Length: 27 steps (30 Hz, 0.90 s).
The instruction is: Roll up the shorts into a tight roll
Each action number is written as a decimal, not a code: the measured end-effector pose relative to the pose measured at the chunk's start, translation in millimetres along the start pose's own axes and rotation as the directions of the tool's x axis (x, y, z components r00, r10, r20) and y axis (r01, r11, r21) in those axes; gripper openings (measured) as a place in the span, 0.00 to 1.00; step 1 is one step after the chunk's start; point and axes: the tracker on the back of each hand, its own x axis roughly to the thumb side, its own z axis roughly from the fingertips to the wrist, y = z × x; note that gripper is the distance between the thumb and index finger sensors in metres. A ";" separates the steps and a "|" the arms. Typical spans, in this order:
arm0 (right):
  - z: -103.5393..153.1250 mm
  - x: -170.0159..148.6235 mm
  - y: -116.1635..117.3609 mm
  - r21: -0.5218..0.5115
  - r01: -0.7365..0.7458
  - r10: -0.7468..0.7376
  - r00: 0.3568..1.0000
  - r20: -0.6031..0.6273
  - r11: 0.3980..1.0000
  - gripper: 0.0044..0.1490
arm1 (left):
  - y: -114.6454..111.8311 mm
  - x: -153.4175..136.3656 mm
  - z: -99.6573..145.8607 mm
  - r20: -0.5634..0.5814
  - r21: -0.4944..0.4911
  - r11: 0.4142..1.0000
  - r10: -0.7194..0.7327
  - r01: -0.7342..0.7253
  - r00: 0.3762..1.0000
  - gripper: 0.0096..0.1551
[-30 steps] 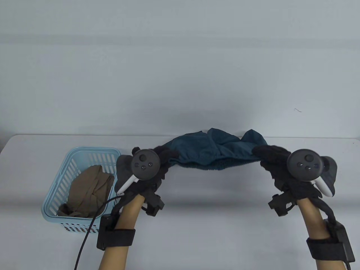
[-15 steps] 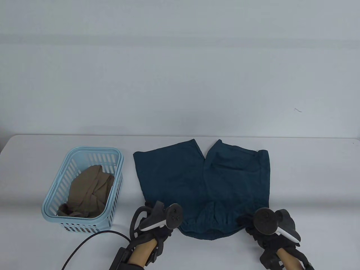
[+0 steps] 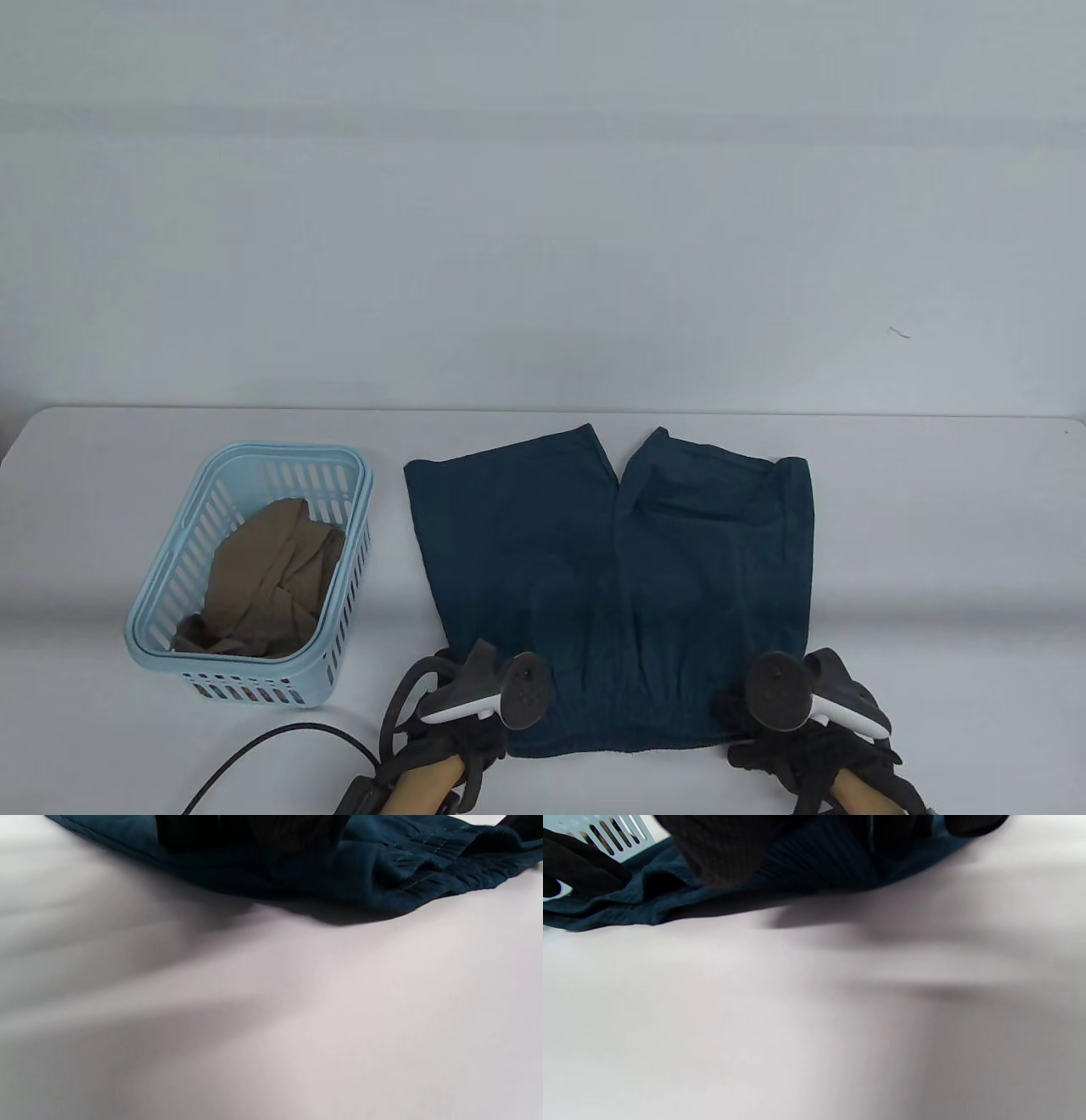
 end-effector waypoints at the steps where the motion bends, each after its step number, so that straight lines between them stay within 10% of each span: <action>1: -0.3 0.0 1.4 0.016 0.020 -0.020 1.000 -0.005 1.000 0.42 | -0.4 0.2 -0.1 0.001 -0.003 1.000 -0.003 0.003 1.000 0.28; 27: 6.0 3.7 -6.4 0.064 0.152 -0.155 0.987 0.043 0.986 0.33 | 7.2 -9.0 8.3 0.029 -0.160 0.983 0.102 -0.096 0.994 0.24</action>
